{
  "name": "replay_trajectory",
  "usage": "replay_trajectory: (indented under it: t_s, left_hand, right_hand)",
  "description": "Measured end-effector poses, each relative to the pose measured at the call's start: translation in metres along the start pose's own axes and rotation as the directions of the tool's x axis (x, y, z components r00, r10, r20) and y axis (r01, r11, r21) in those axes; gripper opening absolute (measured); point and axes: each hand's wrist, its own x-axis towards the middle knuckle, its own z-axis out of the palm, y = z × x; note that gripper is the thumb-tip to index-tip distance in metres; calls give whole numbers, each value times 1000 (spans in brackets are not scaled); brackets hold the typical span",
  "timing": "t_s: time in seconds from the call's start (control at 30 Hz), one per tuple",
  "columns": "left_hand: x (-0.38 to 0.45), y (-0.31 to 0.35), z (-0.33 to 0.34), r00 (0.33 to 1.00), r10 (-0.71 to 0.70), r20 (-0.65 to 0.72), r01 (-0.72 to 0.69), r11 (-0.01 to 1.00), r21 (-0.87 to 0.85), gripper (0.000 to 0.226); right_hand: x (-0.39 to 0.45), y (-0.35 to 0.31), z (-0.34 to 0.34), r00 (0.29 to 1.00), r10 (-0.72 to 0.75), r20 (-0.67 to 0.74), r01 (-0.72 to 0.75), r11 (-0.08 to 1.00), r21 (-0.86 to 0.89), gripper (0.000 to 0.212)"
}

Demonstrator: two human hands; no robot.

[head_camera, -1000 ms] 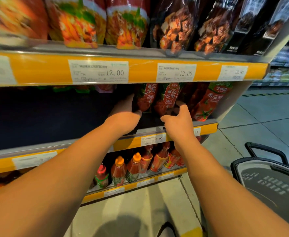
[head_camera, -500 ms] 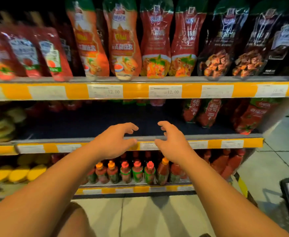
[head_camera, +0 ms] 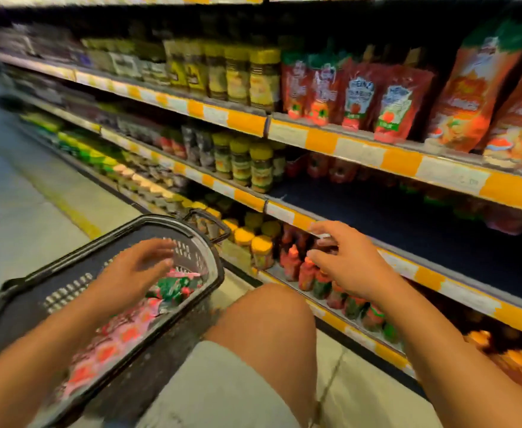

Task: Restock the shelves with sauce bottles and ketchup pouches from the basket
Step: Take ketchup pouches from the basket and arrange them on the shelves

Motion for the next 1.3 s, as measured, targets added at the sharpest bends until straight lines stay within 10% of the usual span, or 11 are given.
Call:
replay_trajectory:
  t_s: [0.43, 0.63, 1.1, 1.3]
  left_hand:
    - [-34, -203, -57, 866, -490, -100, 487, 872, -58, 21]
    - [32, -224, 8, 908, -419, -3, 418, 906, -64, 25]
    - [95, -257, 119, 978, -206, 39, 159, 851, 500, 68]
    - [101, -251, 102, 996, -82, -37, 90, 908, 409, 19]
  right_hand:
    - [60, -153, 186, 855, -102, 509, 257, 935, -245, 47]
    - [93, -162, 263, 828, -46, 559, 235, 934, -271, 45]
    - [109, -80, 297, 947, 120, 298, -118, 993, -25, 40]
    - [118, -76, 307, 955, 111, 273, -133, 989, 62, 39]
